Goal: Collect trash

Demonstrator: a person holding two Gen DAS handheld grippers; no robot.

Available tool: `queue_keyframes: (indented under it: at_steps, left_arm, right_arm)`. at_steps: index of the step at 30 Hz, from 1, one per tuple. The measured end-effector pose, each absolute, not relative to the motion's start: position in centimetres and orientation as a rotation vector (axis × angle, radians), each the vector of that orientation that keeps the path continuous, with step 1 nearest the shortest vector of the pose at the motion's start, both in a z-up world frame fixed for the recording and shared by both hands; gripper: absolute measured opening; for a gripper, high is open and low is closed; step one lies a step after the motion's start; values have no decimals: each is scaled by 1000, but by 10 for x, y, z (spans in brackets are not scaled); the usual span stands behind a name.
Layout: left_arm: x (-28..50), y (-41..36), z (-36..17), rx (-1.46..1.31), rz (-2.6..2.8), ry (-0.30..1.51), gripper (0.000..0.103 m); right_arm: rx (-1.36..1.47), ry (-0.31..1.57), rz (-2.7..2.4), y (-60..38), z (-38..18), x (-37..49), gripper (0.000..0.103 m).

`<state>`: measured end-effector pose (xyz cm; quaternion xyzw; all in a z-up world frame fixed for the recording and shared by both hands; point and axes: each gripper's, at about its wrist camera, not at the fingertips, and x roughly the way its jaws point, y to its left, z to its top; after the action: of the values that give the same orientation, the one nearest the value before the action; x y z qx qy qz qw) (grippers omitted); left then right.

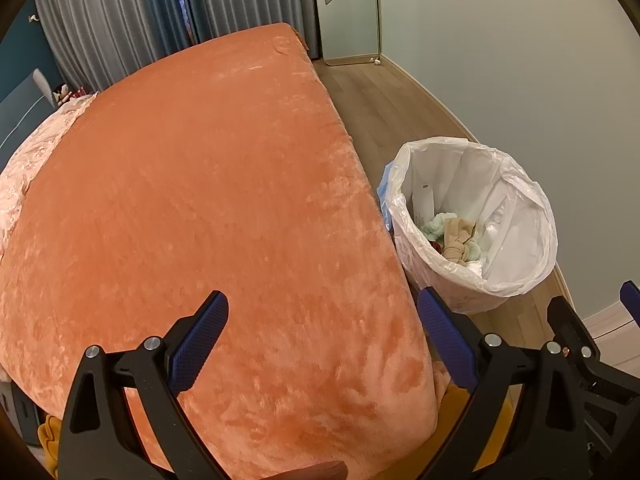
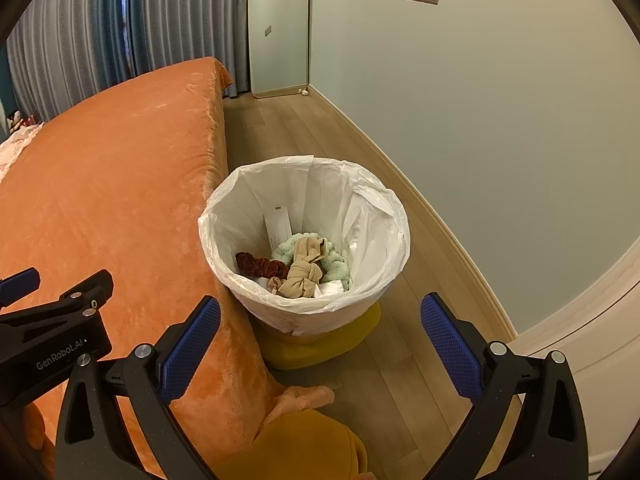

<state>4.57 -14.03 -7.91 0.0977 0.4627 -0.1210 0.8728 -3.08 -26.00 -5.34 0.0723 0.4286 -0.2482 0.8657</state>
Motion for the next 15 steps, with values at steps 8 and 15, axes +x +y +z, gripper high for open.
queue_keyframes:
  at_steps: [8,15]
  left_arm:
    - [44,-142,-79,215,-254,961,91]
    - [43,-142,-80,217,-244,956,90]
  right_arm:
    - [154,898,-526,-260,-55,-33,96]
    - [155,899,-526,-260,-55,-33,96]
